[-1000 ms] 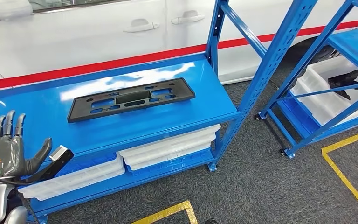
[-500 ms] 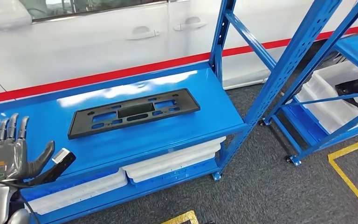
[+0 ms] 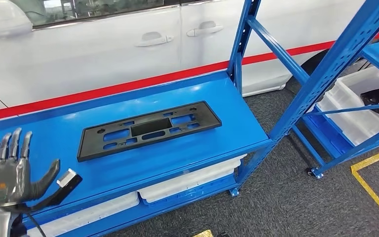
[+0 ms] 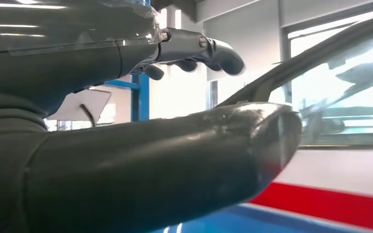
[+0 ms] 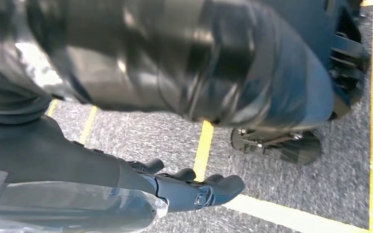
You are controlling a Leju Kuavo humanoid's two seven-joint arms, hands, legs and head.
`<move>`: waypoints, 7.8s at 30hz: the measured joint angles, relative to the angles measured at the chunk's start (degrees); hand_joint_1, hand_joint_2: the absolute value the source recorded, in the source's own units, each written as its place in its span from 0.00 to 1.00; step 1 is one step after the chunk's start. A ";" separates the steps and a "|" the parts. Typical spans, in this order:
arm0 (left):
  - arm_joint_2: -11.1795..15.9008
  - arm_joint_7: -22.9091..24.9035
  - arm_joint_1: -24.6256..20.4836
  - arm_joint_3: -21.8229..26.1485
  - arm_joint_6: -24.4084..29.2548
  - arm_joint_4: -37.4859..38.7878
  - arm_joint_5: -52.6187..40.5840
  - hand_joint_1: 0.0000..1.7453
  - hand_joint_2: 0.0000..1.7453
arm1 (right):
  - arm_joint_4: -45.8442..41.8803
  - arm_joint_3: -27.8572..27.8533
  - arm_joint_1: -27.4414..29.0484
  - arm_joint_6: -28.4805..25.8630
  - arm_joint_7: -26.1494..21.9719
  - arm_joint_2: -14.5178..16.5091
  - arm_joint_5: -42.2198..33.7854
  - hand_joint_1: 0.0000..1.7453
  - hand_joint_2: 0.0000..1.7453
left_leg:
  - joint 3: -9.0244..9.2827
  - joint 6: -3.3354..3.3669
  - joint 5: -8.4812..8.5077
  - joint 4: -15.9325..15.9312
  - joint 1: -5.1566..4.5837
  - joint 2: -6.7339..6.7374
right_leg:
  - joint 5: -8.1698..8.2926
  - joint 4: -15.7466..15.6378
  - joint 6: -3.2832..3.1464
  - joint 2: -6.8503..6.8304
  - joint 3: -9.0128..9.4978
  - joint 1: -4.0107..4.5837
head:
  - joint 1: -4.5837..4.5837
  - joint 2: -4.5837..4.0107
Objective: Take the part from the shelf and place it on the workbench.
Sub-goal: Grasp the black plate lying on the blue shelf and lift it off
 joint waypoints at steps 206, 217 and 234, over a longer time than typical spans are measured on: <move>-19.60 -12.55 -26.84 -13.15 -19.61 32.43 36.92 0.00 1.00 | -0.02 3.40 -1.16 1.48 2.80 -0.07 0.28 0.00 0.00 | 0.69 0.39 0.26 -0.59 -0.23 -1.34 | 0.12 -0.93 1.81 -0.55 0.90 0.02 | 0.00 0.01; -19.62 -12.67 -26.90 -13.41 -19.61 33.05 37.00 0.00 1.00 | -0.02 3.48 -1.19 1.48 2.80 -0.07 0.28 0.00 0.00 | 0.69 0.39 0.26 -0.59 -0.23 -1.34 | 0.12 -0.93 1.81 -0.55 0.90 0.02 | 0.00 0.02; -19.63 -13.05 -27.10 -13.98 -19.61 33.50 37.17 0.00 0.00 | -0.02 3.51 -1.22 1.48 2.80 -0.07 0.09 0.00 0.00 | 0.69 0.39 0.26 -0.59 -0.23 -1.34 | 0.12 -0.93 1.81 -0.55 0.90 0.02 | 0.00 0.01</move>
